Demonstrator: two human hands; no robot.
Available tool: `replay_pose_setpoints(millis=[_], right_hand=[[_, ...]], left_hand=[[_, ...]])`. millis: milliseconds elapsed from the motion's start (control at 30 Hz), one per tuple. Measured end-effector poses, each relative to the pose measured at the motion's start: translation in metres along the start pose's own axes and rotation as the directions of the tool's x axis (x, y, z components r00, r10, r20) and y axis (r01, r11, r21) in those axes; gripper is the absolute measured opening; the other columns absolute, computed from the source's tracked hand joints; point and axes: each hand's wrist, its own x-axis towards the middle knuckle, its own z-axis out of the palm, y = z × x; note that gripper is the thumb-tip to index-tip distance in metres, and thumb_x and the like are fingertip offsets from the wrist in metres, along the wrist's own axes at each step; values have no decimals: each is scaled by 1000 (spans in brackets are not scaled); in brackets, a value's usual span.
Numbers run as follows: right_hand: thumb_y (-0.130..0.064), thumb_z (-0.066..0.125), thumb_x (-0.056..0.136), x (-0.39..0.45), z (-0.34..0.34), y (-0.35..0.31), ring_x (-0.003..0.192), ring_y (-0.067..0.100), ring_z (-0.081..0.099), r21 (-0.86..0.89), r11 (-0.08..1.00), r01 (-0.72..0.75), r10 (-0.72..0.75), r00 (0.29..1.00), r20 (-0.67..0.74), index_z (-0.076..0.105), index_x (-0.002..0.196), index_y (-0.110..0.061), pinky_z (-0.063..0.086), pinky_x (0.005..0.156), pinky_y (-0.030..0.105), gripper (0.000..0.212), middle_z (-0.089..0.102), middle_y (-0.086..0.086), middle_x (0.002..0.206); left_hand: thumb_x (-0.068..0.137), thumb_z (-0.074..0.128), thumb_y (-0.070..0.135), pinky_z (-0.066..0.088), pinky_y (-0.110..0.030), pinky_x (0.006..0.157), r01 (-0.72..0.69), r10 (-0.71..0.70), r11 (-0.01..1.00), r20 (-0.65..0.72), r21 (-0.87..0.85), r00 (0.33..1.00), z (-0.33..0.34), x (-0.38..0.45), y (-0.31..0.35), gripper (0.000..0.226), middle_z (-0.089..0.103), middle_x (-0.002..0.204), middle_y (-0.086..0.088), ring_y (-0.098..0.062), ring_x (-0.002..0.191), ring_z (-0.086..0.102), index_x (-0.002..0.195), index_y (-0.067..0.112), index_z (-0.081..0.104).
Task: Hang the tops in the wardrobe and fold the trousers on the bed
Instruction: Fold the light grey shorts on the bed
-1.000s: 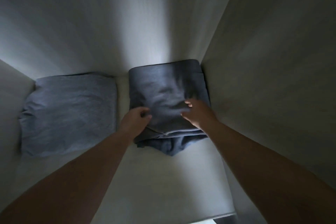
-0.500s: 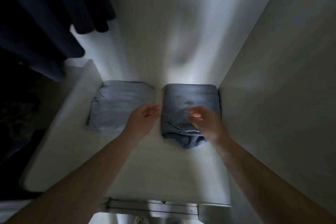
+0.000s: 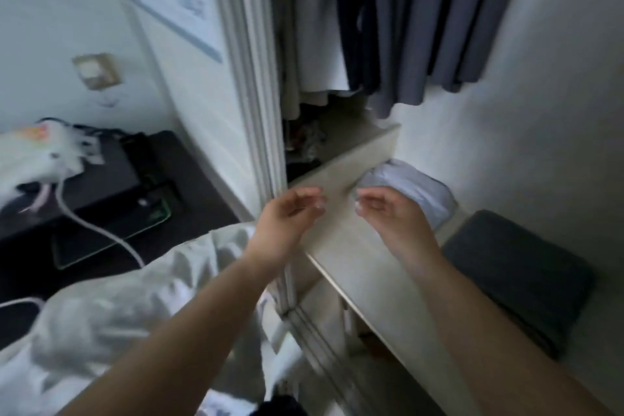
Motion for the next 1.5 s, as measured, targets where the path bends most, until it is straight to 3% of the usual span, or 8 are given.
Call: replay_pose_setpoints(millis=[167,333,500,733,900,1133,1200,1500], right_hand=[[-11,69,84,-42,81,-11,88,2,65,31,999,32,-40,960,278,68,88,-31,49,80,14,20,71,-7,91],[-8,68,84,-87,170,-32,76,-6,60,54,993,108,-121,878,464,67,85,-32,44,73,5,24,66,-13,83],[-15,66,87,-154,262,-54,77,-7,60,39,984,175,-158,738,656,66,89,-33,43,66,3,18,64,-14,81],[-13,66,87,-295,407,-86,81,-2,62,101,974,201,-188,487,853,66,92,-30,50,75,11,18,69,-4,91],[-12,67,86,-401,506,-94,79,-5,62,146,971,189,-198,296,935,67,90,-28,47,73,13,16,69,-8,85],[-22,69,86,-526,618,-80,82,-7,63,110,962,250,-126,47,991,67,87,-35,47,69,7,13,70,-19,86],[-25,68,86,-543,643,-76,84,-8,62,82,961,263,-85,1,996,67,88,-37,46,67,6,12,69,-24,88],[-25,66,88,-584,779,-57,85,-10,61,0,951,310,48,-147,988,65,93,-35,45,63,4,11,68,-15,92]], left_hand=[[88,67,10,50,-14,69,-12,13,1000,-301,4,953,-93,-89,9,13,70,80,12,-4,78,64,100,16,67],[88,67,13,51,-20,73,-16,16,1000,-537,3,843,-170,-175,7,13,72,82,10,-6,80,66,97,22,67],[88,67,17,53,-17,70,-27,22,1000,-716,5,698,-243,-274,1,14,75,90,9,-5,83,69,93,29,70],[90,63,11,49,-18,72,-76,-4,996,-896,-42,443,-345,-448,0,13,74,88,5,-6,79,66,96,22,68],[90,63,8,50,-14,69,-54,-33,997,-963,-49,268,-409,-573,-1,12,73,87,3,-3,74,65,96,18,67],[88,68,21,53,-26,79,-22,-214,977,-977,-214,-5,-491,-736,-35,12,75,86,4,-9,82,67,100,21,69],[88,68,21,54,-23,74,-53,-255,966,-965,-252,-60,-505,-761,-45,10,75,84,4,-8,77,67,98,22,69],[89,66,21,52,-32,90,-101,-396,918,-897,-383,-196,-598,-803,-84,17,71,103,-3,-14,96,68,106,17,66]])
